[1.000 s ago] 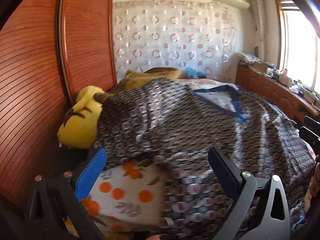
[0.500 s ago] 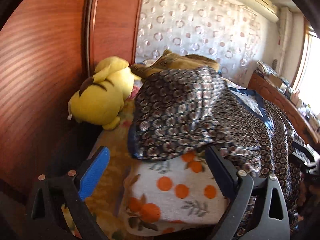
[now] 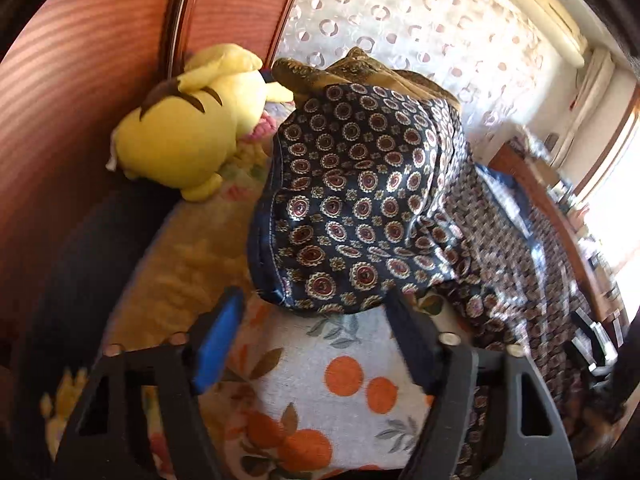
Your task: Fold small clothes
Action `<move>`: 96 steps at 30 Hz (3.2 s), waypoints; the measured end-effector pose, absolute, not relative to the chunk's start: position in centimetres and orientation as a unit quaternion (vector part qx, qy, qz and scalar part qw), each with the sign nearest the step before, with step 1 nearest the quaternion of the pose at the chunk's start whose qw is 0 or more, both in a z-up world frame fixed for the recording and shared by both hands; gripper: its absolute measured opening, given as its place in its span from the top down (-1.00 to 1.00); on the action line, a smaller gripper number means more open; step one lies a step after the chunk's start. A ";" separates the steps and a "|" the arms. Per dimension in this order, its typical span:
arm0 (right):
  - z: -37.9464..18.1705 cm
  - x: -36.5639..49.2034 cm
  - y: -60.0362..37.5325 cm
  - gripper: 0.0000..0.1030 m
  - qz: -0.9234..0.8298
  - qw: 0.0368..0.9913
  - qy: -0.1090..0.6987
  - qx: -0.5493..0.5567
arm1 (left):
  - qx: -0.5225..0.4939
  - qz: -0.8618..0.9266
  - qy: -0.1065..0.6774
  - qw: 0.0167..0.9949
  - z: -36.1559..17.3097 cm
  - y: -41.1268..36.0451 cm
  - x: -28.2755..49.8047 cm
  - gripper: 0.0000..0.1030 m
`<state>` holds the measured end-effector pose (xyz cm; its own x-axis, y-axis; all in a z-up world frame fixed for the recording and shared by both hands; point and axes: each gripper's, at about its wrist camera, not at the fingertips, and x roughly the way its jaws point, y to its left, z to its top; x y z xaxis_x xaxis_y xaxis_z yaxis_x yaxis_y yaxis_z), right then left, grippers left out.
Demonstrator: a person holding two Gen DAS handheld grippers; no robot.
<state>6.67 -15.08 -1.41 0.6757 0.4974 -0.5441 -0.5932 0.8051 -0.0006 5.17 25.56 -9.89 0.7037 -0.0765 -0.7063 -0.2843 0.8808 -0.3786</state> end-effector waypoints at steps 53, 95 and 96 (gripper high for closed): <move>0.3 6.0 -22.9 -1.00 0.257 0.927 0.268 -0.047 | -0.060 -0.099 0.309 0.944 1.9 8.8 8.8 -0.55; 4.8 22.0 -7.3 0.87 0.374 0.880 0.283 -0.078 | -0.079 -0.020 0.392 0.916 -7.6 16.8 6.6 -0.56; 4.7 22.7 -8.2 0.87 0.347 0.891 0.285 -0.069 | -0.079 -0.023 0.390 0.917 -7.5 16.5 6.6 -0.56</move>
<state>22.73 -8.16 4.65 0.5959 0.5794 -0.5561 -0.6579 0.7493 0.0756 6.62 16.51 -7.46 0.6942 -0.1032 -0.7124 -0.0194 0.9866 -0.1619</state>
